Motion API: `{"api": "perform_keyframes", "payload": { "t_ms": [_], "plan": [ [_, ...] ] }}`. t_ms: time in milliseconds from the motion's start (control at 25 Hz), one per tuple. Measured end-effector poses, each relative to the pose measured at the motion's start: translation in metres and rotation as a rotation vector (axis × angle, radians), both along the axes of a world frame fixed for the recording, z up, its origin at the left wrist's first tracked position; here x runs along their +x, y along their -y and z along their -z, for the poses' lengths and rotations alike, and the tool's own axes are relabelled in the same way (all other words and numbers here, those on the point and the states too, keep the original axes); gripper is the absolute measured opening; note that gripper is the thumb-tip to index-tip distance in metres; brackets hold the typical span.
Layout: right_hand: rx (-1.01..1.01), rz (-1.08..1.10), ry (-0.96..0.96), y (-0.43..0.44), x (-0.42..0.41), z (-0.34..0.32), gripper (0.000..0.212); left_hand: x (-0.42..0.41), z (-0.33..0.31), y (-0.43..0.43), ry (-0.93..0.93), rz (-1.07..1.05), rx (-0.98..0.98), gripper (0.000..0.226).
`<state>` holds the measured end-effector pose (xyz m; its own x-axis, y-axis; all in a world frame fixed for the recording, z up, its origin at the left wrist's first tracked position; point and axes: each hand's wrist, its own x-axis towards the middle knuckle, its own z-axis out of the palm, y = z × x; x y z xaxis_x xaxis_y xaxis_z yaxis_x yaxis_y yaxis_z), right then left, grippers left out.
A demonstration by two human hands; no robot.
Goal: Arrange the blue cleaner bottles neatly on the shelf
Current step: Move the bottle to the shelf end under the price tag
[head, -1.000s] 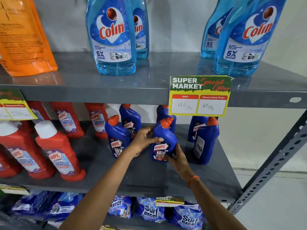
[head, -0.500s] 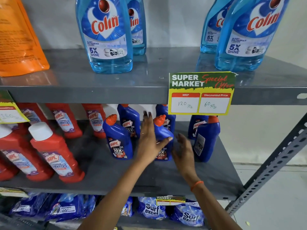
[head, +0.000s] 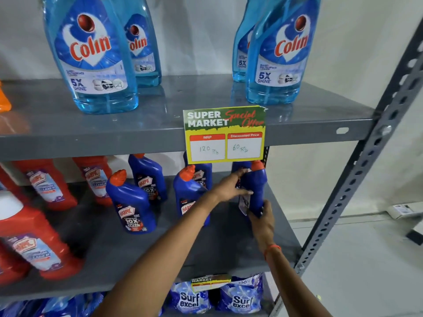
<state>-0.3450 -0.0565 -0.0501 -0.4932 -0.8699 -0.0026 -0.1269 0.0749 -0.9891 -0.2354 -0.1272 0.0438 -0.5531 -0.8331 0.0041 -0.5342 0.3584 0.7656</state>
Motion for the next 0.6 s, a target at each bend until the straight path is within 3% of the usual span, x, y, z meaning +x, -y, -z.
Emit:
{"api": "perform_keyframes", "payload": {
  "t_ms": [280, 360, 440, 520, 600],
  "plan": [
    [-0.102, -0.109, -0.041, -0.016, -0.034, -0.011, 0.035, -0.001, -0.03, 0.005, -0.129, 0.078, 0.127, 0.054],
    [-0.109, -0.106, -0.056, -0.016, -0.033, -0.017, 0.051, -0.007, -0.036, 0.002, -0.247, -0.052, 0.128, 0.054],
    [-0.093, -0.08, -0.119, -0.016, -0.023, -0.024, 0.081, -0.018, -0.03, -0.003, -0.335, -0.241, 0.063, 0.05],
    [0.005, -0.088, -0.25, -0.019, -0.011, -0.032, 0.111, -0.026, -0.019, -0.007, -0.249, -0.397, -0.005, 0.057],
    [0.068, -0.095, -0.303, -0.018, -0.008, -0.027, 0.119, -0.027, -0.01, -0.011, -0.166, -0.425, -0.013, 0.062]
  ]
}}
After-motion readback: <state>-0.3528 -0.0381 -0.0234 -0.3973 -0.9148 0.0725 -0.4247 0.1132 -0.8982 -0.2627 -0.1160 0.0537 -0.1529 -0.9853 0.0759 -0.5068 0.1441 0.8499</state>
